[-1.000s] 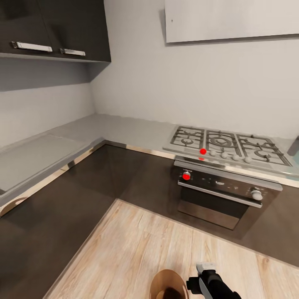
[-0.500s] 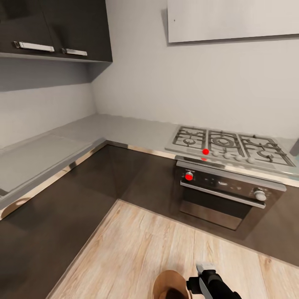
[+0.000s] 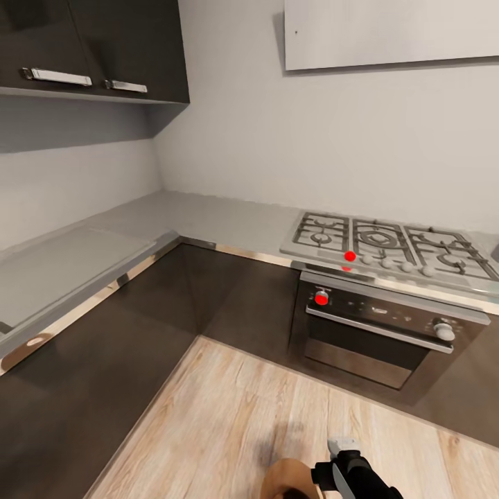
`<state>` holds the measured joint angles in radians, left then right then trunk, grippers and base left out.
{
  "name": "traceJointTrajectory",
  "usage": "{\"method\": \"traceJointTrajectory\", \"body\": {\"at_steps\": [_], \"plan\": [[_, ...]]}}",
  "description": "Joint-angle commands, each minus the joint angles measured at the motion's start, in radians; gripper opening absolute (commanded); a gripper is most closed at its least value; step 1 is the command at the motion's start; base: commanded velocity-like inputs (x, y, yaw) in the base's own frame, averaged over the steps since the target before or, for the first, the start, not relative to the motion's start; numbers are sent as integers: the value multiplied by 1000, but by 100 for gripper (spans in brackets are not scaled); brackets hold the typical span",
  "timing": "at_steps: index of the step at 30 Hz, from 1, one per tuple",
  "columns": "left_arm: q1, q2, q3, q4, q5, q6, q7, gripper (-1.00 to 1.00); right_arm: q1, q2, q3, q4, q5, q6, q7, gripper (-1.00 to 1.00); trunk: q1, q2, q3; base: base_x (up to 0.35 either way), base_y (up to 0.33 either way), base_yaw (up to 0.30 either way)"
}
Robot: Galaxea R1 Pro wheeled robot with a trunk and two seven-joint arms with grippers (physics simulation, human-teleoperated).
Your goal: Put the three can of soda from the living room inside the tash can in the kitchen.
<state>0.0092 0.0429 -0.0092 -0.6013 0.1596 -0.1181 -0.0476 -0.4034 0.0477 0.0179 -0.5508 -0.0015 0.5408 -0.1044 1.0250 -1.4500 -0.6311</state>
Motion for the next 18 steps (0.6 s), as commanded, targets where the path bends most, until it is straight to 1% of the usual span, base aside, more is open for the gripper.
{"method": "traceJointTrajectory", "body": {"at_steps": [1,18], "plan": [[0,0,0,0,0,0,0,100,0,0,0,0,0,0,0,100,0,0,0,5,4,0],[0,0,0,0,0,0,0,100,1,-2,-4,-1,0,-1,0,100,0,0,0,1,1,0]]}}
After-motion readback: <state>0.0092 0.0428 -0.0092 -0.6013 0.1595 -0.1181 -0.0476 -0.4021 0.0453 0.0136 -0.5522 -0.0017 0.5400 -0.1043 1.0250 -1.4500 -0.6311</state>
